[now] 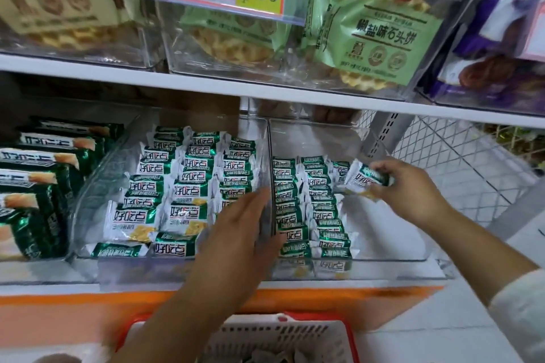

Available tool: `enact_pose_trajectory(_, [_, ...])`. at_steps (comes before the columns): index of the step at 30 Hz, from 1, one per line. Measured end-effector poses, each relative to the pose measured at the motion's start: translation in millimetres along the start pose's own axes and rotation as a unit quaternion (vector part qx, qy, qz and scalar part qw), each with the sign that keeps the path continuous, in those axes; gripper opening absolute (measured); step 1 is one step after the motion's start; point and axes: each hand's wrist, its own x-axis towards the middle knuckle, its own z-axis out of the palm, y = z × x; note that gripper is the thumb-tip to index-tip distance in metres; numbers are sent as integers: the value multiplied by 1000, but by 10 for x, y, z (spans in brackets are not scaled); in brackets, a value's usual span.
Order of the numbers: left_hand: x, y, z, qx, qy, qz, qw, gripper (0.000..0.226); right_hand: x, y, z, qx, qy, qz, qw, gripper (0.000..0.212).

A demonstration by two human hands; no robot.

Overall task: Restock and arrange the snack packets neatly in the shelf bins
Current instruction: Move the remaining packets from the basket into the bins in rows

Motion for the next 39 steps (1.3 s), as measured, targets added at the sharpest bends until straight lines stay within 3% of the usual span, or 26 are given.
enact_pose_trajectory(3, [62,-107,107,21,-28,-4,999,71,461,171,189,-192,-73,-53,977,38])
enact_pose_trajectory(5, [83,-142,140,1,-37,-5,999,70,645,233,361,-235,-109,-53,964,41])
enact_pose_trajectory(9, [92,-202,141,-46,-44,-7,998,67,832,328,610,-254,-140,-51,956,45])
enact_pose_trajectory(18, [91,-230,175,-53,-39,1,998,73,881,410,790,-267,-89,-88,955,57])
enact_pose_trajectory(23, [98,-233,190,-54,-20,8,998,69,798,379,713,-181,-120,-76,973,75])
enact_pose_trajectory(26, [8,-183,199,-31,32,30,999,65,421,211,466,-88,-43,-97,991,55])
enact_pose_trajectory(29, [-216,-122,175,-21,118,131,984,47,-287,-151,156,54,-7,-147,988,35])
enact_pose_trajectory(31, [-449,-211,242,-10,114,162,980,40,-765,-318,83,154,-78,-161,972,23])
enact_pose_trajectory(33, [-708,-406,399,-8,40,137,990,39,-1146,-370,204,167,-226,-150,948,17])
enact_pose_trajectory(36, [-1096,-795,766,1,-111,15,994,34,-1592,-219,758,50,-421,-108,899,23])
enact_pose_trajectory(39, [-1470,-1230,1202,-21,-200,-135,970,39,-1937,121,1538,37,-494,-5,869,32])
